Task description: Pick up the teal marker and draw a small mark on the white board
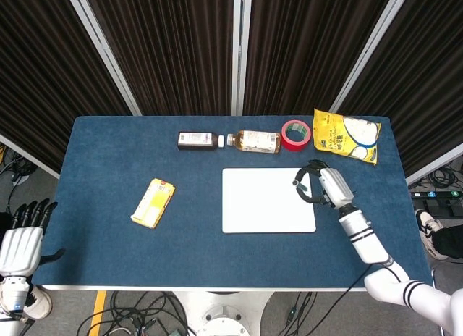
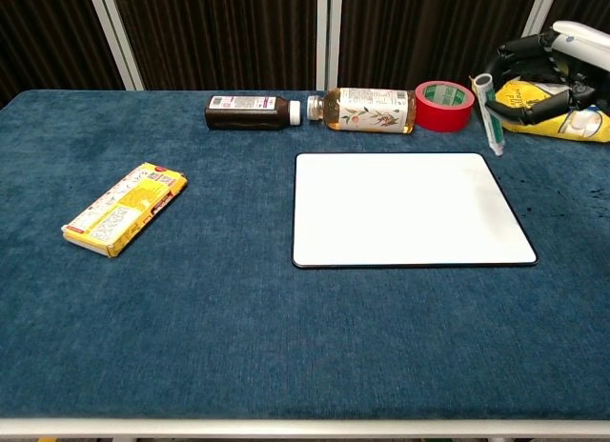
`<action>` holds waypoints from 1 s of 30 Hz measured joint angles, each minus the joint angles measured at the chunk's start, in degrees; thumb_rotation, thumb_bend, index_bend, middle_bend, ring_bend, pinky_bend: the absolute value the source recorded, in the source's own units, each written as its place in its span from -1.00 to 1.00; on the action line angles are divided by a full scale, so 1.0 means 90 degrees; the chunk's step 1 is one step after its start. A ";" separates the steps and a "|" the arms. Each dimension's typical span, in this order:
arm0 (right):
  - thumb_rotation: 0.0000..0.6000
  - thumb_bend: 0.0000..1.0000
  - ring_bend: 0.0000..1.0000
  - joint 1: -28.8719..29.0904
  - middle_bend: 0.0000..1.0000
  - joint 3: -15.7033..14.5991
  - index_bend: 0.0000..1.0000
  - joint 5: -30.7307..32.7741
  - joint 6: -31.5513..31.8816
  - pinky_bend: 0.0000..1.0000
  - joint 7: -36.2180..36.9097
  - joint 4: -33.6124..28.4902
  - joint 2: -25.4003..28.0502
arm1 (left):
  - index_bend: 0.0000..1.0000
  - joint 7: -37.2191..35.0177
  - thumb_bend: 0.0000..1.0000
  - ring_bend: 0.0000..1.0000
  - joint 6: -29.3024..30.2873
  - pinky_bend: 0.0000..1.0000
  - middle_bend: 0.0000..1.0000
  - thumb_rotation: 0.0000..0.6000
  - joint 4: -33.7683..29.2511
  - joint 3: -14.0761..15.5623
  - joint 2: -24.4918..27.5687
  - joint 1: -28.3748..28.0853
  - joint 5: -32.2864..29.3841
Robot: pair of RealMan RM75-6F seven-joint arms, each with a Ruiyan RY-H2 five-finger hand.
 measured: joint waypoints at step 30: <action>1.00 0.14 -0.31 0.0442 0.22 0.0982 0.52 0.1162 -0.0553 -0.63 0.1098 0.1766 -0.3090 | -0.79 -0.0619 -1.00 -1.00 -0.0084 -0.98 -0.88 1.00 0.0544 0.0078 -0.0163 0.0056 0.0068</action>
